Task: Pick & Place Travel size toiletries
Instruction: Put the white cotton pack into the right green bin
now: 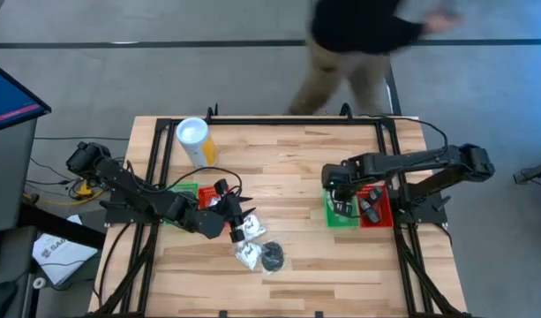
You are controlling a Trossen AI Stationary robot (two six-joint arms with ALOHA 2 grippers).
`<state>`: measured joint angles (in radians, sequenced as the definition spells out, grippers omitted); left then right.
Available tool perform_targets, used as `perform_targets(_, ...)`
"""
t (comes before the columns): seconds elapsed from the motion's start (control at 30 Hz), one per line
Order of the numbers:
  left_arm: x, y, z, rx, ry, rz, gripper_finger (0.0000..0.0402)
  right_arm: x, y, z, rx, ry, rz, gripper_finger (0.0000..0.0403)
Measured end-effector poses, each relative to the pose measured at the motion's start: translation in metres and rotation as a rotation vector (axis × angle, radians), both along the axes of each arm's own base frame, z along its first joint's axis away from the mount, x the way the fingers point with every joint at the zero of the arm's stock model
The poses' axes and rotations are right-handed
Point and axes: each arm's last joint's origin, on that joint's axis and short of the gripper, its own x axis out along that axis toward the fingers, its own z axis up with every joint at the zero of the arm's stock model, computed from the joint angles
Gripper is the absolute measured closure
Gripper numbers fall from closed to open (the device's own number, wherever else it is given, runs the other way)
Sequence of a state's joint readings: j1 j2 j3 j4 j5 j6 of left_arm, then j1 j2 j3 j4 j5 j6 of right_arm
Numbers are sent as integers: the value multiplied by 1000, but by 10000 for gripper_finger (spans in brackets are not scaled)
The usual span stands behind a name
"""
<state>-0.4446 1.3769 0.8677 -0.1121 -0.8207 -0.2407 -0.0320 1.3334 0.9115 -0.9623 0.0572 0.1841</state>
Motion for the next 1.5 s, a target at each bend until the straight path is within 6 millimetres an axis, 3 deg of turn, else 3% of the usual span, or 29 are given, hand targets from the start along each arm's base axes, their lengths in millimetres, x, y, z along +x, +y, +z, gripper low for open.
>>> perform_targets(0.33, 0, 0, 0, 0, 0, 1, 276, 8, -5, -14, -30, 62, 2, 268)
perform_targets(0.67, 0, 0, 0, 0, -1, 1, 276, -1, -5, 5, -26, -34, -42, 190)
perform_targets(0.9, 0, 0, 0, -11, 2, -10, 276, 2, 0, 7, -10, -84, -62, 176)
perform_targets(1.5, 0, -9, -6, -214, 84, -278, 276, 25, 33, 16, 14, -345, 81, 176)
